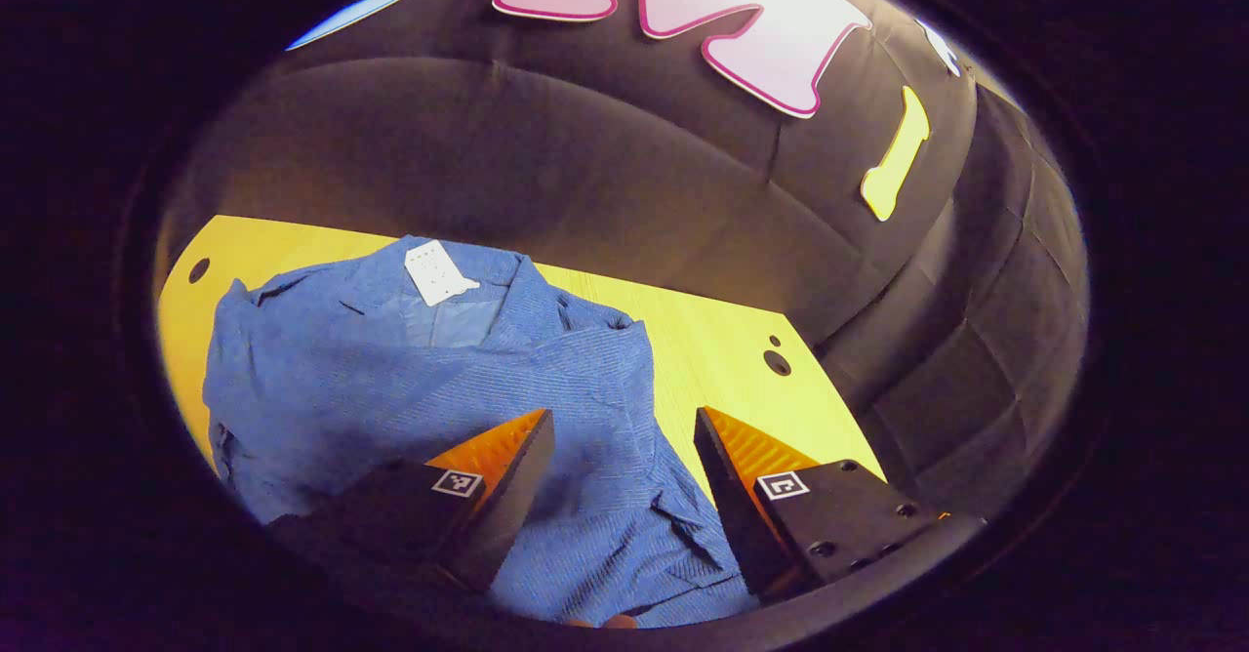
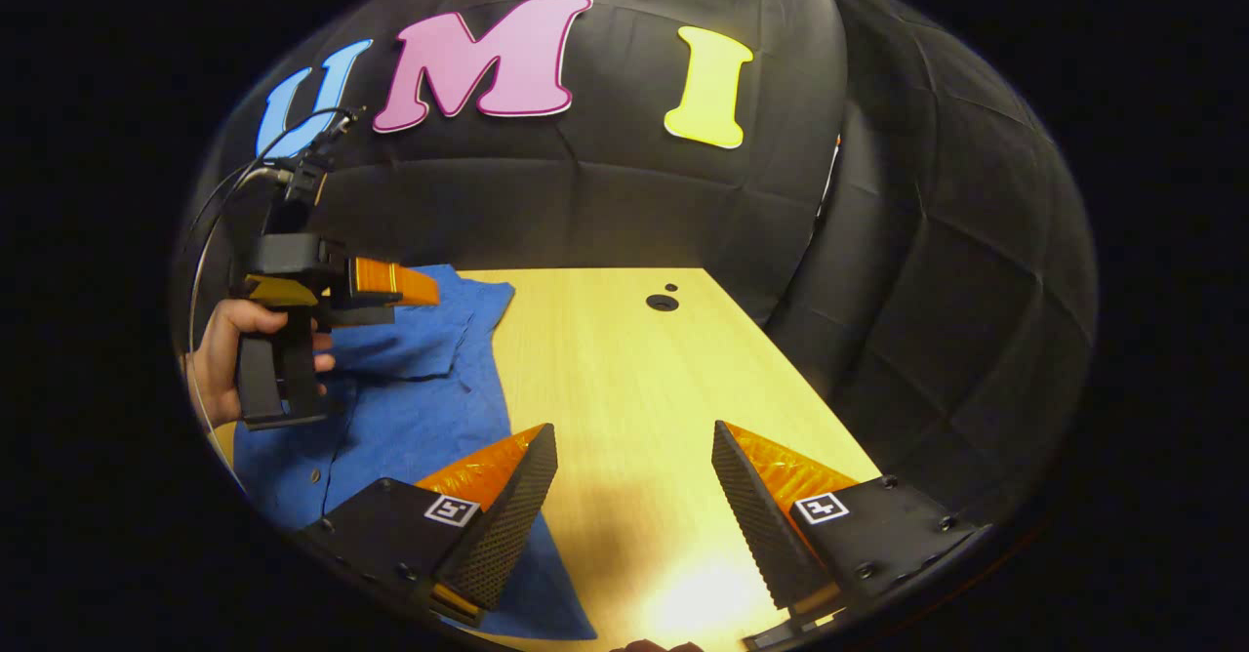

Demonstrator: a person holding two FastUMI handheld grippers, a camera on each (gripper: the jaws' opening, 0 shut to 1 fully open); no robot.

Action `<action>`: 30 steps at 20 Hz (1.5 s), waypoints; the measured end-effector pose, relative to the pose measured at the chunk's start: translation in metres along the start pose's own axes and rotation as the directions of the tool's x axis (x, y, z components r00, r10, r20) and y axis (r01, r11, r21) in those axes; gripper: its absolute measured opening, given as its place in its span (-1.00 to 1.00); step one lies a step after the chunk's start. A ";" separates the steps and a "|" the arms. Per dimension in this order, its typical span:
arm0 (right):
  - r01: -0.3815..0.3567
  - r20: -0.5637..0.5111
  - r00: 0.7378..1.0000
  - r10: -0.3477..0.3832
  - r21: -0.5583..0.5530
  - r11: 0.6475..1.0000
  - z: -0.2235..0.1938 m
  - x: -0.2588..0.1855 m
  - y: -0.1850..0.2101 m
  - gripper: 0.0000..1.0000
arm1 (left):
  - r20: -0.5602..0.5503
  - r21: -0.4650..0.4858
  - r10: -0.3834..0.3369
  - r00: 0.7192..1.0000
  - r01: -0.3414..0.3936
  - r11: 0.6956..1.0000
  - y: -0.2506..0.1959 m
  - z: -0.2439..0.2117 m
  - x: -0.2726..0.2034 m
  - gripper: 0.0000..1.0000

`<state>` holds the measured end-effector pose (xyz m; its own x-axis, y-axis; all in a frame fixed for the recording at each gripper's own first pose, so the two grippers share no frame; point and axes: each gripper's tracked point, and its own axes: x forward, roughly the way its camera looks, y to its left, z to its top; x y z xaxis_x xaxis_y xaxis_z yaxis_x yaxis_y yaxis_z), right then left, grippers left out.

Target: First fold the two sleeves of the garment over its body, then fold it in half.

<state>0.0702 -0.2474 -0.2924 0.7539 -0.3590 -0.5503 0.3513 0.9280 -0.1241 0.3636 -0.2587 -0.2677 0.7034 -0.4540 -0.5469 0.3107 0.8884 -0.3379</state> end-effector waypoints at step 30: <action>-0.086 -0.506 0.853 0.132 0.114 0.990 -0.169 -0.051 0.059 0.00 | -0.385 0.130 0.413 0.825 -0.395 0.909 0.178 -0.292 -0.301 0.12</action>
<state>-0.0417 -0.1569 -0.4114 0.4084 -0.1328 -0.9031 0.3457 0.9381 0.0184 0.0210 0.0158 -0.3866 0.4630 -0.0335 -0.8857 0.0876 0.9961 0.0081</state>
